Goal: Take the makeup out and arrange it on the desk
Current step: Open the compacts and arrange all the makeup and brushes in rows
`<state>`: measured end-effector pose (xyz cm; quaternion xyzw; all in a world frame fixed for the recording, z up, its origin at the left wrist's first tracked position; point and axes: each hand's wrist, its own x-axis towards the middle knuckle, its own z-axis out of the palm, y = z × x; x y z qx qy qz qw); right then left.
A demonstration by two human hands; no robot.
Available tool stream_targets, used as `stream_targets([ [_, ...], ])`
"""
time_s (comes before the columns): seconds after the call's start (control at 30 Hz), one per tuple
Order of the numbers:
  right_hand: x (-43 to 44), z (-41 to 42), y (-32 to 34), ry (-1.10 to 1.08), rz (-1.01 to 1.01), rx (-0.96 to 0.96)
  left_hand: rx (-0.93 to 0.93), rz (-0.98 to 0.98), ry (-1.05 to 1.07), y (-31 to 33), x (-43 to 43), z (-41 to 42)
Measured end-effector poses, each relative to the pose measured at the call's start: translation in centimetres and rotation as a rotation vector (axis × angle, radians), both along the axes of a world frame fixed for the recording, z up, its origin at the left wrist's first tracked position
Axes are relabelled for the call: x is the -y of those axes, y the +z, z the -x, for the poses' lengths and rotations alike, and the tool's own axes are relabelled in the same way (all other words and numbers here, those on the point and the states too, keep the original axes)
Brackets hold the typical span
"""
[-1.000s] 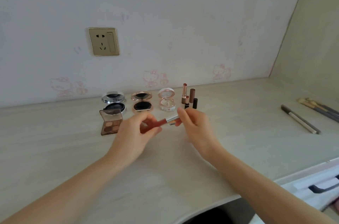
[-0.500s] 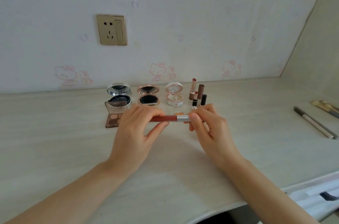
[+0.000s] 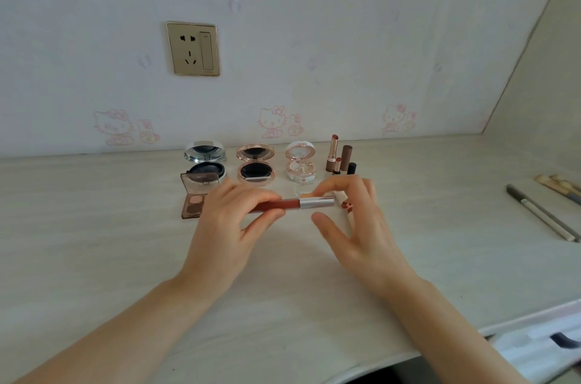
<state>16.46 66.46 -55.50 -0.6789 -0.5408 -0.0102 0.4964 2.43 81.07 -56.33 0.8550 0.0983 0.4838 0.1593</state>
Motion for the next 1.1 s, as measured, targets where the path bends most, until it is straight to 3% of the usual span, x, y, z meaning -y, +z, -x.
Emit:
stream_targets([
  [0.23,-0.62,-0.2,-0.34,-0.096,-0.016,0.082,-0.005,-0.025,0.001,-0.2,-0.24,-0.09],
  [0.47,-0.31,-0.16,0.01,-0.044,-0.027,0.035,-0.015,-0.05,0.026,-0.34,-0.26,-0.22],
  [0.7,-0.46,-0.34,-0.31,-0.058,-0.03,0.126,-0.015,-0.033,0.004,-0.45,-0.26,-0.28],
  [1.1,-0.61,-0.45,-0.54,-0.065,0.002,0.068,-0.032,0.008,0.016,-0.54,-0.25,-0.25],
])
